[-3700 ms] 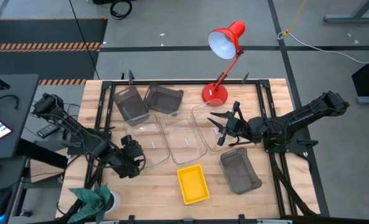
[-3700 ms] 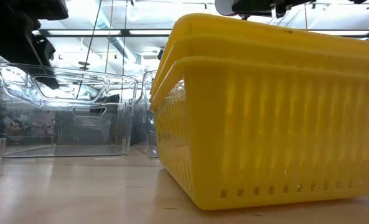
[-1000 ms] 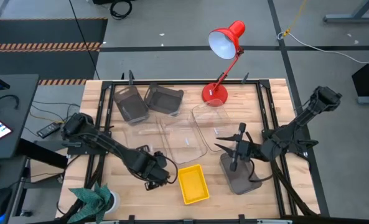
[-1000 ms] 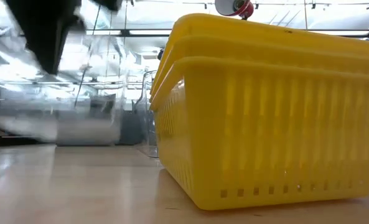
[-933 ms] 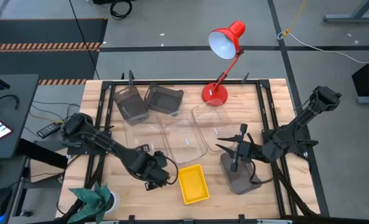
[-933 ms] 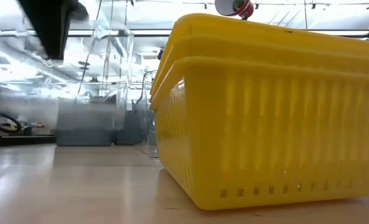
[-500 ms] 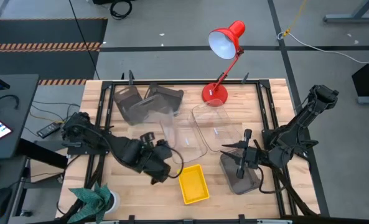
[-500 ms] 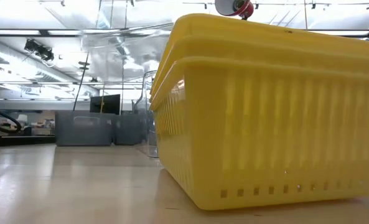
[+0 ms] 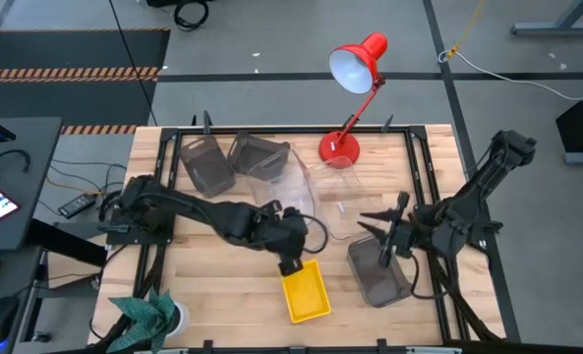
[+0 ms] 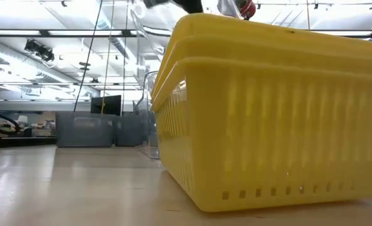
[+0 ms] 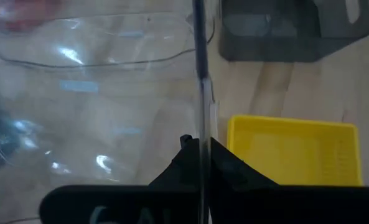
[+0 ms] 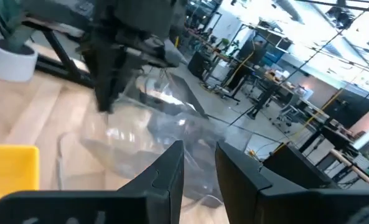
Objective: Stack baskets by color
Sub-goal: Stack the left transparent bin on the middle transparent bin, then stack the right transparent bin on the left transparent bin
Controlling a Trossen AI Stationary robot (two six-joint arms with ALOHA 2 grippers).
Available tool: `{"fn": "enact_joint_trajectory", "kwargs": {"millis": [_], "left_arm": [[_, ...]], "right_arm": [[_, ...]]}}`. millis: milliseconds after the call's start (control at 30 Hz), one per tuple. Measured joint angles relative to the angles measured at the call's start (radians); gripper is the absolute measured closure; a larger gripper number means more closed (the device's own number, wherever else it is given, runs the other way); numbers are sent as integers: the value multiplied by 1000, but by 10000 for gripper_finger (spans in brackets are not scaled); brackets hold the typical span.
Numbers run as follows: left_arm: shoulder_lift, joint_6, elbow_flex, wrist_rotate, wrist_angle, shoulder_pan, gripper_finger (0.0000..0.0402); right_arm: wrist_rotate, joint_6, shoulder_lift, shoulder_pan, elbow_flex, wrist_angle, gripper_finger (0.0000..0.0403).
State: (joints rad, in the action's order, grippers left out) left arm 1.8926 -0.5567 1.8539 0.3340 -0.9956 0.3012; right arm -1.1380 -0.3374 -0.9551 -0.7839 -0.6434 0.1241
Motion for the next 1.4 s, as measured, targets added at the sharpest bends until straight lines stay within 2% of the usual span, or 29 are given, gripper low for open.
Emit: {"fn": "enact_joint_trajectory", "kwargs": {"millis": [233, 433, 600, 733, 867, 1067, 1233, 1400], "left_arm": [[81, -28, 33, -114, -34, -43, 393], [106, -44, 33, -177, -94, -39, 393], [112, -11, 33, -183, -131, -27, 392], [120, 24, 33, -163, -118, -15, 365], [124, 22, 33, -158, -120, -15, 305], [122, 36, 33, -127, -141, -7, 235], [121, 108, 33, 30, -213, 24, 230], [103, 157, 32, 45, -234, 14, 259]], "right_arm": [[16, 84, 139, -13, 0, -178, 314], [34, 140, 151, -60, 0, -206, 314], [66, 217, 146, -79, 0, -205, 314], [76, 275, 122, -81, 0, -206, 313], [124, 337, 97, -75, 0, -212, 313], [265, 462, 88, -29, 0, -292, 314], [274, 547, 88, -36, 0, -342, 314], [276, 571, 89, -71, 0, -353, 315]]}}
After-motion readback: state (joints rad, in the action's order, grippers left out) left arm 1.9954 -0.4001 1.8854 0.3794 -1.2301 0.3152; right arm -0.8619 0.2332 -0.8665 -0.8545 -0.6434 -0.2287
